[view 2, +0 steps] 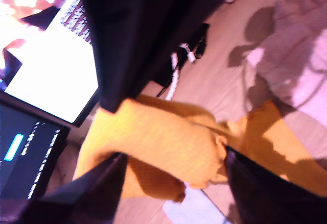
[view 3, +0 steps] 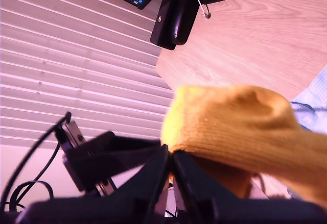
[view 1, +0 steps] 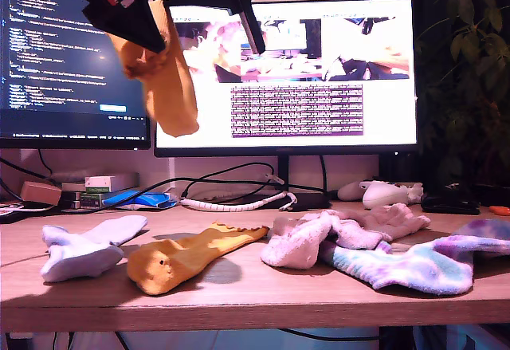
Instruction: Pair up the socks based on colour and pattern, by placing them on top of one another
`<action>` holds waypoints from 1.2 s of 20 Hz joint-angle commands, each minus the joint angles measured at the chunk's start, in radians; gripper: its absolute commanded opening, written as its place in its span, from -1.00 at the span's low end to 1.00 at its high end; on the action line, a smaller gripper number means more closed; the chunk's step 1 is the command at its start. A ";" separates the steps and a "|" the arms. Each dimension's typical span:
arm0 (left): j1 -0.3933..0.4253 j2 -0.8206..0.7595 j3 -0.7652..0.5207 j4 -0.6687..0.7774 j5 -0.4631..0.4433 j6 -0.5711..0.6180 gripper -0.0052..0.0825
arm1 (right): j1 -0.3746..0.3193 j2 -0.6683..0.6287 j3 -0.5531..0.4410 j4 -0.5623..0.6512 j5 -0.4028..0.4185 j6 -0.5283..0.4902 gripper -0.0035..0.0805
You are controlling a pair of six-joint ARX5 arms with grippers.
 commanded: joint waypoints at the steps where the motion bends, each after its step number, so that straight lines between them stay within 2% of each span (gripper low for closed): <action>1: -0.002 -0.002 -0.016 0.018 -0.006 0.004 -0.08 | 0.004 -0.025 0.012 0.010 -0.005 0.004 -0.94; 2: -0.002 -0.002 -0.016 0.017 -0.006 0.004 -0.35 | 0.004 -0.025 0.012 0.010 -0.005 0.004 -0.94; 4: -0.002 -0.002 -0.016 0.017 -0.006 0.005 -0.74 | 0.004 -0.025 0.012 0.011 -0.004 0.004 -0.94; 5: -0.002 -0.002 -0.016 0.018 -0.006 0.004 -0.89 | 0.004 -0.025 0.012 0.011 -0.004 0.004 -0.94; 6: -0.002 -0.002 -0.016 0.018 -0.006 0.004 -0.93 | 0.004 -0.025 0.012 0.011 -0.004 0.004 -0.94; 12: -0.003 -0.047 -0.014 -0.055 0.013 0.003 -0.93 | -0.011 -0.025 0.012 0.008 0.041 -0.018 -0.90; 17: 0.006 -0.076 0.001 -0.148 0.145 -0.057 -0.93 | -0.045 -0.025 0.012 -0.062 0.048 -0.100 -0.49; 19: 0.012 -0.076 0.002 -0.156 0.164 -0.057 -0.93 | -0.067 -0.025 0.012 -0.124 0.047 -0.153 -0.44; 22: 0.013 -0.076 0.003 -0.159 0.167 -0.058 -0.93 | -0.088 -0.031 0.012 -0.247 0.055 -0.303 -0.52; 23: 0.014 -0.076 0.003 -0.159 0.167 -0.057 -0.93 | -0.090 -0.038 0.012 -0.304 0.097 -0.369 -0.72; 24: 0.018 -0.076 0.003 -0.160 0.168 -0.057 -0.93 | -0.090 -0.050 0.012 -0.367 0.192 -0.447 -0.91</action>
